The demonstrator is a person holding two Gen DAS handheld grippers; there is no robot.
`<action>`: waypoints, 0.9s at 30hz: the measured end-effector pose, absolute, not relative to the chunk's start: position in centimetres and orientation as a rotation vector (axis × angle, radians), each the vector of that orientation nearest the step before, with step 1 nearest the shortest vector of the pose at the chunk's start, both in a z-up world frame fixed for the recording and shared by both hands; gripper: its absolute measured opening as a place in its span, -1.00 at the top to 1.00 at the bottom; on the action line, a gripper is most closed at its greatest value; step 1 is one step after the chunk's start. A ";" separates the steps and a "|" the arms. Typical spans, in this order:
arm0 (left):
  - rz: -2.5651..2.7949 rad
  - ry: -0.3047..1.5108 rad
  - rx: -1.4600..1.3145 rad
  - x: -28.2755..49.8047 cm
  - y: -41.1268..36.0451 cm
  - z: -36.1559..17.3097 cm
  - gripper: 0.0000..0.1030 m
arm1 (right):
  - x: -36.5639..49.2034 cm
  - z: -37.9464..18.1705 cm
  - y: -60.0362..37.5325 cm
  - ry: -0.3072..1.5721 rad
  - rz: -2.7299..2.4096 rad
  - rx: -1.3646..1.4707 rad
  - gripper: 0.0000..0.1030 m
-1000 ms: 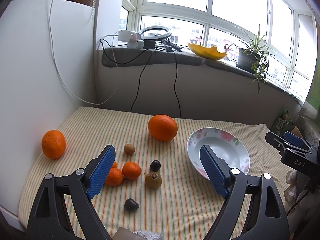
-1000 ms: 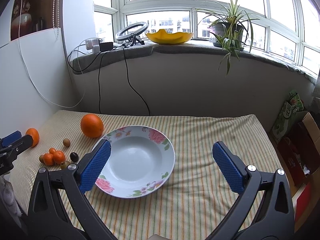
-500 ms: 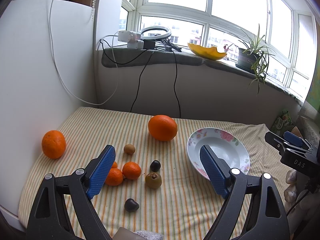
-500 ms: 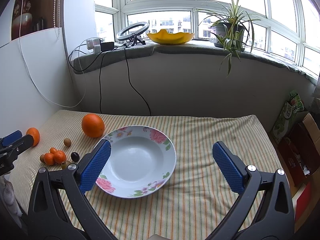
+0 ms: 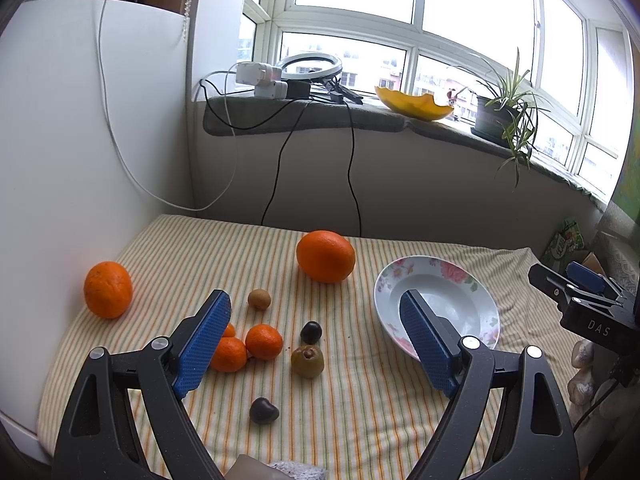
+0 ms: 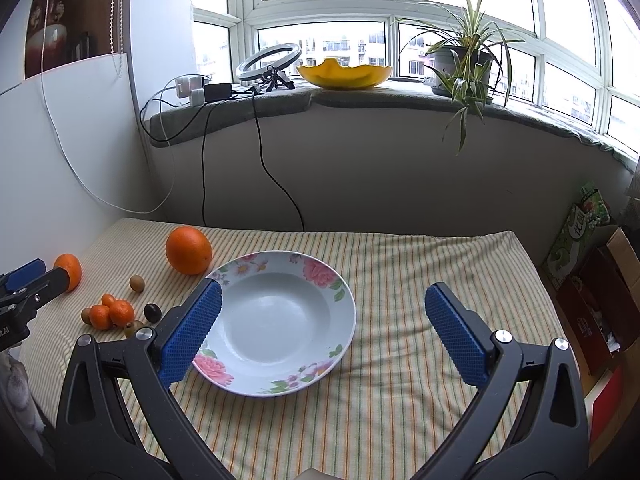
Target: Organize fruits
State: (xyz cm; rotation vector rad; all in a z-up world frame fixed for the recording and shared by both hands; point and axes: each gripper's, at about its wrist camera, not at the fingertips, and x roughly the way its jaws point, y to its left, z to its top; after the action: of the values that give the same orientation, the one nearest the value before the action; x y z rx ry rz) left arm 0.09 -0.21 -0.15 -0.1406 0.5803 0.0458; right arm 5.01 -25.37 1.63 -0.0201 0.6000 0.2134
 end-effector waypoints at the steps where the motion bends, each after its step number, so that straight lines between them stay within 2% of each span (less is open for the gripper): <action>1: 0.046 0.580 -0.140 0.1 -0.2 -0.1 -0.68 | 5.0 1.6 -25.3 0.601 0.214 -0.020 -1.00; 27: 0.051 0.589 -0.150 0.2 0.1 -0.5 -0.68 | 5.7 0.8 -25.1 0.623 0.235 -0.025 -1.00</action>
State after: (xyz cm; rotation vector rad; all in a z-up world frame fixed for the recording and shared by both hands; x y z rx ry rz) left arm 0.21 0.08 -0.48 -0.1501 0.5887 0.0513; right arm 5.68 -25.07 0.84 -0.0252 0.6226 0.2345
